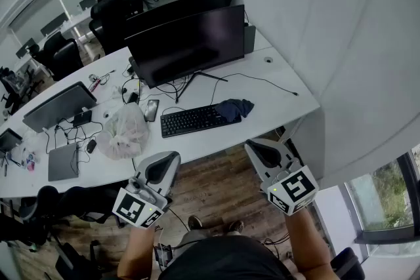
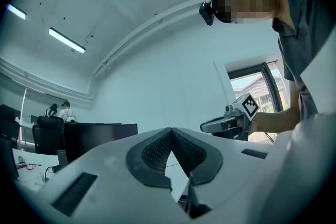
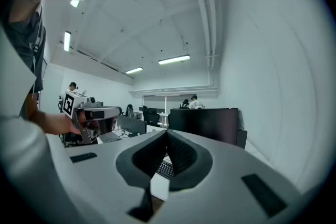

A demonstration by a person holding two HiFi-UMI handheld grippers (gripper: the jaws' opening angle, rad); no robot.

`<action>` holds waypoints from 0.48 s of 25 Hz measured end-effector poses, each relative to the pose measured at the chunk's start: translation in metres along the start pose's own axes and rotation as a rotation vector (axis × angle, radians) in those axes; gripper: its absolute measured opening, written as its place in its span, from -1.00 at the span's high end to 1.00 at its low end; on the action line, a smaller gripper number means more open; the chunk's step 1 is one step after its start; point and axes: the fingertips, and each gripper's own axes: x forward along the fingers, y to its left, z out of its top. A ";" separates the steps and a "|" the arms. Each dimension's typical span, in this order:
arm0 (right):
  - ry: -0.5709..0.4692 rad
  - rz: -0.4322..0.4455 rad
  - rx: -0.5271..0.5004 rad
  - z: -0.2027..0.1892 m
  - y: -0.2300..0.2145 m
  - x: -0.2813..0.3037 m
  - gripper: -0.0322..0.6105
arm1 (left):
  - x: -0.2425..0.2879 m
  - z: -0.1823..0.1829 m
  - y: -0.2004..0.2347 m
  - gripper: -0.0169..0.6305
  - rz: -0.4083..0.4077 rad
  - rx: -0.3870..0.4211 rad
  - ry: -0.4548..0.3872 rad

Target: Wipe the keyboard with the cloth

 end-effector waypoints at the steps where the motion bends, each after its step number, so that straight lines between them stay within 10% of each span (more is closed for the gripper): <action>1: -0.002 -0.001 0.002 0.000 -0.001 0.000 0.88 | 0.000 0.000 0.000 0.93 0.000 -0.001 0.000; 12: -0.012 -0.017 0.016 -0.004 -0.010 0.000 0.88 | 0.006 -0.004 0.001 0.93 0.005 -0.012 0.006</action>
